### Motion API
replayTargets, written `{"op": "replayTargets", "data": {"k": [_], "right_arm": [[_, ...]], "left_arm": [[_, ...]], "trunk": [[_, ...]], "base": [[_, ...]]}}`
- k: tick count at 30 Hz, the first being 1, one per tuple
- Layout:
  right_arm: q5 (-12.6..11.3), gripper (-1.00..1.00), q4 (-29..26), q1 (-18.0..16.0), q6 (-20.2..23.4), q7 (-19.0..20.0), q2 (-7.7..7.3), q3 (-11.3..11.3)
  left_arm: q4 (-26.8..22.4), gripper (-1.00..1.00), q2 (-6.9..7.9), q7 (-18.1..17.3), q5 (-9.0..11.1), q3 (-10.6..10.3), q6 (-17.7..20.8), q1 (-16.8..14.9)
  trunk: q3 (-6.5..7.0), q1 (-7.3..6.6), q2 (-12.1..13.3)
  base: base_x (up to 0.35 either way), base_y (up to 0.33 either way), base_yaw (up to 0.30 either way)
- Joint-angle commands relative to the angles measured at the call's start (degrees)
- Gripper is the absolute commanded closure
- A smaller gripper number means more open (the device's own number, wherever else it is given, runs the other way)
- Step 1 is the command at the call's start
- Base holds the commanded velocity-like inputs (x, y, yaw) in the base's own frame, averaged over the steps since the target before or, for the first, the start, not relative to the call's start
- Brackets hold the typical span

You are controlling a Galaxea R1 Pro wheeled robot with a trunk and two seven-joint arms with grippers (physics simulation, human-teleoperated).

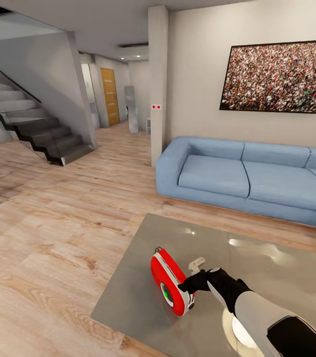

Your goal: Turn on the radio receiver that's on the table in the living room.

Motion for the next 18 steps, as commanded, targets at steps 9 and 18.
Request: {"op": "replayTargets", "data": {"k": [9, 18], "right_arm": [[0.00, -1.00, 0.00, 0.00, -0.08, -0.03, 0.00, -0.03], [0.08, -1.00, 0.00, 0.00, -0.09, -0.09, 0.00, 0.00]], "left_arm": [[0.03, 1.00, -0.03, 0.00, -0.03, 0.00, -0.59, 0.02], [0.03, 1.00, 0.03, 0.02, -0.03, 0.00, -0.88, 0.01]], "trunk": [[1.62, -1.98, 3.62], [3.24, -3.96, 7.23]], "base": [[0.000, 0.000, 0.000], [-0.033, -0.005, 0.000]]}}
